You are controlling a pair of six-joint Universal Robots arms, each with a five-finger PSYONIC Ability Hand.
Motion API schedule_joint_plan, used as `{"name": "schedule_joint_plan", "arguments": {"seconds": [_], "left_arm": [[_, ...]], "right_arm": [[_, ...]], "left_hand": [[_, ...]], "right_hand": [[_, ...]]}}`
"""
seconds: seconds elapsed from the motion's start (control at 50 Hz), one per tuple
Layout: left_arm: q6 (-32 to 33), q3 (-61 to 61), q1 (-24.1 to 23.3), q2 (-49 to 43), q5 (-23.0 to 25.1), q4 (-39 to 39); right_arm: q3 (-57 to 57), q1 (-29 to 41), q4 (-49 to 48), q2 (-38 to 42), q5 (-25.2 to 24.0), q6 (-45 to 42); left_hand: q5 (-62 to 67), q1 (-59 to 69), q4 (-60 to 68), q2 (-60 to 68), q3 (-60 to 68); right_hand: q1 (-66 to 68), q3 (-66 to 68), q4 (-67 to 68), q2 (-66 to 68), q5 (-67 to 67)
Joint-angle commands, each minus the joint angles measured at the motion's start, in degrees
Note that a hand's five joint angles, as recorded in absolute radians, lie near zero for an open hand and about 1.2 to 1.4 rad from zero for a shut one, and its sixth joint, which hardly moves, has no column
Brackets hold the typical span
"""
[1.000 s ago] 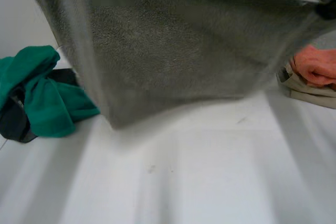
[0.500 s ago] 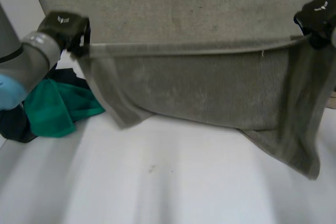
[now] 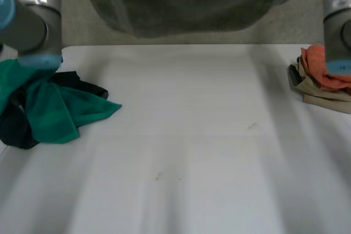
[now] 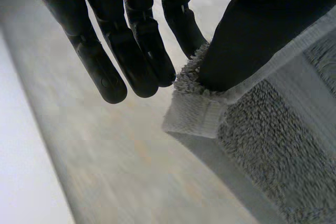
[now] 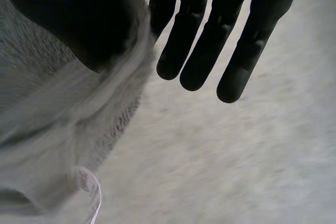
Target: Fold the laundry.
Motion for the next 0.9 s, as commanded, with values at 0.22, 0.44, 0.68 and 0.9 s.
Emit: {"name": "schedule_joint_plan", "arguments": {"seconds": [0.22, 0.44, 0.68, 0.9], "left_arm": [[9.3, -36.8, -1.2, 2.9, 2.6, -11.4], [19.3, -58.5, -1.3, 23.6, -3.8, -46.1], [28.1, -63.1, -2.5, 34.4, -2.4, -43.8], [20.3, -46.9, -3.8, 15.9, -3.2, -29.5]], "right_arm": [[13.8, -0.7, 21.2, 9.8, -6.4, -4.5], [36.4, -5.1, 53.1, -10.8, -2.4, -21.7], [47.9, -10.5, 48.4, -19.8, -1.9, -34.5], [36.2, -4.6, 27.8, -6.3, -1.5, -27.2]], "left_hand": [[13.1, 14.9, 11.0, 11.3, 11.6], [13.1, 14.9, 11.0, 11.3, 11.6], [13.1, 14.9, 11.0, 11.3, 11.6], [13.1, 14.9, 11.0, 11.3, 11.6]], "right_hand": [[15.1, 11.8, 11.4, 12.6, 12.7], [15.1, 11.8, 11.4, 12.6, 12.7], [15.1, 11.8, 11.4, 12.6, 12.7], [15.1, 11.8, 11.4, 12.6, 12.7]]}}
